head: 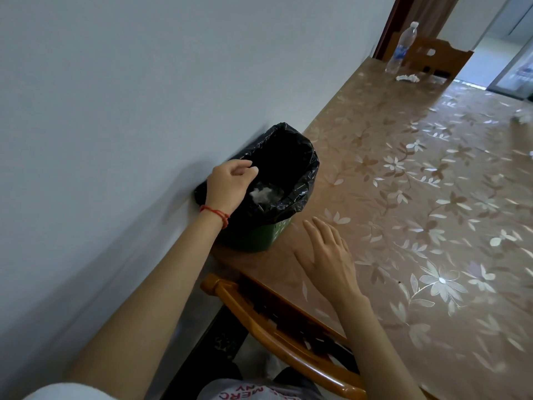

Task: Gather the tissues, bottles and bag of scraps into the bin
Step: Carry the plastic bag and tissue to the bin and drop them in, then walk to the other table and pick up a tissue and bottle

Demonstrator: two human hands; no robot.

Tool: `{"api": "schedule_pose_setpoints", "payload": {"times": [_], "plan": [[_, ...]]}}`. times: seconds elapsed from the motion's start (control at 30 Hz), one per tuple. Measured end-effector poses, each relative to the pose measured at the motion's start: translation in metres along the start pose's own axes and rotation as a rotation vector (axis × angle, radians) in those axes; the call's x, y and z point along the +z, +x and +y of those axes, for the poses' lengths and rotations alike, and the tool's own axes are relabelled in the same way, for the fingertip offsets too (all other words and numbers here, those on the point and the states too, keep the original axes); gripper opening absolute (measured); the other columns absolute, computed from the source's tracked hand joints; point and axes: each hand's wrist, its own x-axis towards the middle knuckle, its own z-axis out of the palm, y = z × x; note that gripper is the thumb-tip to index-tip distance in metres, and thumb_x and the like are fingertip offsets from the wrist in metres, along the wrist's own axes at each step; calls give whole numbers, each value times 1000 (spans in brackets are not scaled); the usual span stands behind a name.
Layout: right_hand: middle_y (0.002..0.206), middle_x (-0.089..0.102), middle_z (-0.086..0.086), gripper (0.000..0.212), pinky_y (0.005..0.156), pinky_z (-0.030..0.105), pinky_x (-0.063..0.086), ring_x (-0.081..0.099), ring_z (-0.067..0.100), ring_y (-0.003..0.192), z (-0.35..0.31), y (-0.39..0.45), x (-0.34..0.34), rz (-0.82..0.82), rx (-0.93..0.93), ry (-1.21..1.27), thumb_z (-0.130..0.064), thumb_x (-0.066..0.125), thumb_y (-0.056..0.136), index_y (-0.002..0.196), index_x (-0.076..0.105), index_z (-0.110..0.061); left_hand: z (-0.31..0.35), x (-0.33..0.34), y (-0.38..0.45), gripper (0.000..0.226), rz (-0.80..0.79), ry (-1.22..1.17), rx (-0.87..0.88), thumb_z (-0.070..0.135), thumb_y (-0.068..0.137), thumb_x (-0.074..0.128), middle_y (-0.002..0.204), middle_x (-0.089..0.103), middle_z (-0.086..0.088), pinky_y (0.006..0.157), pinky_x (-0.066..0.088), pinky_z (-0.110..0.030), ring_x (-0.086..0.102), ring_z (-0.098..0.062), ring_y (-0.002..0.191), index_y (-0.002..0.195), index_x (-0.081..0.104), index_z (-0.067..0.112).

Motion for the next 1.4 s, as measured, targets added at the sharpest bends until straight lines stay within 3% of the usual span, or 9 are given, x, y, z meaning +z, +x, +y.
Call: {"api": "schedule_pose_setpoints", "payload": {"times": [0.07,0.17,0.33,0.7,1.23,1.4], "plan": [[132,54,12,59,94,41,46,51,29,121,1,-3,1,3,3,-1,-52,35,86,126,51,-11,-1,-2,-18,27,-4,102,115,19,84,62,105,67,-8,79,46,-12,60,-13,92,109,65,8],[134,52,11,54,97,41,43,48,28,123,4,-8,5,3,14,8,-47,47,87,128,49,-12,-13,-2,-47,33,-7,263,319,24,87,58,115,63,-13,92,40,-22,57,-21,109,113,62,4],[133,53,14,54,96,44,44,50,31,122,8,-22,10,4,44,-11,-39,61,84,128,50,-10,-44,4,-84,49,-73,476,461,38,87,44,126,56,-15,101,36,-33,49,-28,121,121,56,5],[139,45,15,56,102,46,39,41,31,129,10,-73,8,-43,204,-17,-38,57,86,133,44,-10,-80,4,-119,51,-278,841,640,40,85,41,123,60,-15,96,43,-46,55,-31,116,120,56,6],[138,45,17,56,104,46,35,42,33,128,56,-168,-29,49,506,-36,-40,54,88,133,43,-8,-59,80,-158,55,-554,887,787,42,85,37,124,59,-18,96,42,-50,54,-34,118,123,54,5],[135,49,17,56,99,46,41,47,32,124,96,-214,-50,112,638,-75,-44,48,88,131,45,-8,-35,135,-188,50,-603,857,910,32,84,60,126,57,-20,99,38,-52,51,-36,120,124,52,4]]}}
